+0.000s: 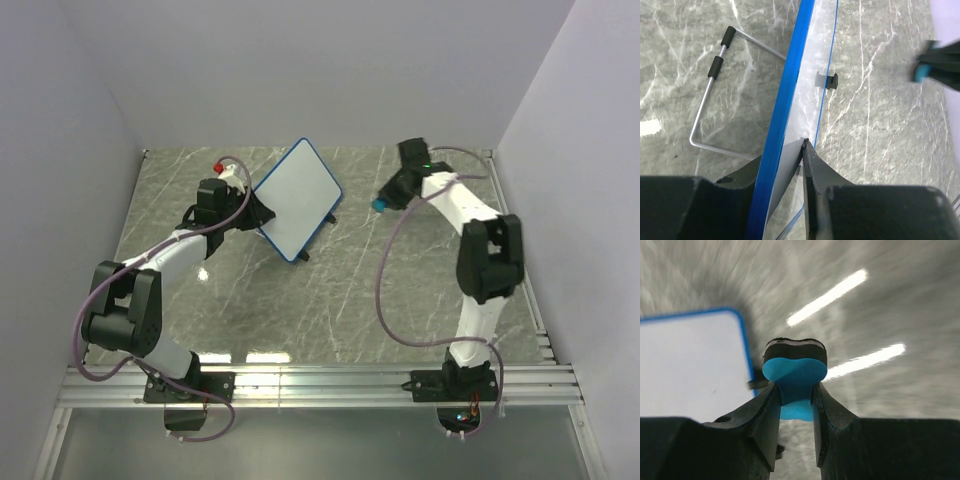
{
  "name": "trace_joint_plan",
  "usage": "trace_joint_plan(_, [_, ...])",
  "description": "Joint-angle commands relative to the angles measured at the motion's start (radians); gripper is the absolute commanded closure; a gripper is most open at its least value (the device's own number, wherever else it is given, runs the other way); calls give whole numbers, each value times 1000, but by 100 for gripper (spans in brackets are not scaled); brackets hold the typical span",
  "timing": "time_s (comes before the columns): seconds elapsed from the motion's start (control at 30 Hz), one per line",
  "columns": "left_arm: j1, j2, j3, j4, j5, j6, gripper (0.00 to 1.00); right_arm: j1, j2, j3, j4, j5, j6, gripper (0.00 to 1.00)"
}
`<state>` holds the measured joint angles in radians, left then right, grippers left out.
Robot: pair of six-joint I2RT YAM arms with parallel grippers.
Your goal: Erase the whiteboard
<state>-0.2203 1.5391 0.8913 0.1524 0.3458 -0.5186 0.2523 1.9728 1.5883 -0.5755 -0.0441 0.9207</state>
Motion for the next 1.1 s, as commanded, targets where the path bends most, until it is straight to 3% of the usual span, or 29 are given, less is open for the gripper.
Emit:
trace_joint_plan(0.0, [-5, -19, -49, -220, -133, 78, 92, -73, -165, -112, 34, 118, -65, 100])
trace_joint_plan(0.13, [-5, -53, -75, -247, -160, 60, 80, -134, -226, -215, 51, 138, -95, 100])
trace_joint_plan(0.17, [-5, -60, -86, -252, -166, 52, 71, -152, -229, -221, 48, 136, -95, 100])
trace_joint_plan(0.43, [-14, -152, -120, -312, -202, 23, 43, -177, -243, -245, 66, 125, -92, 100])
trace_joint_plan(0.73, [-34, -243, -104, -341, -229, 31, 35, -186, -246, -248, 74, 122, -115, 100])
trace_joint_plan(1.07, [-34, -416, 20, -471, -269, 52, 29, -196, -288, -298, 69, 124, -175, 100])
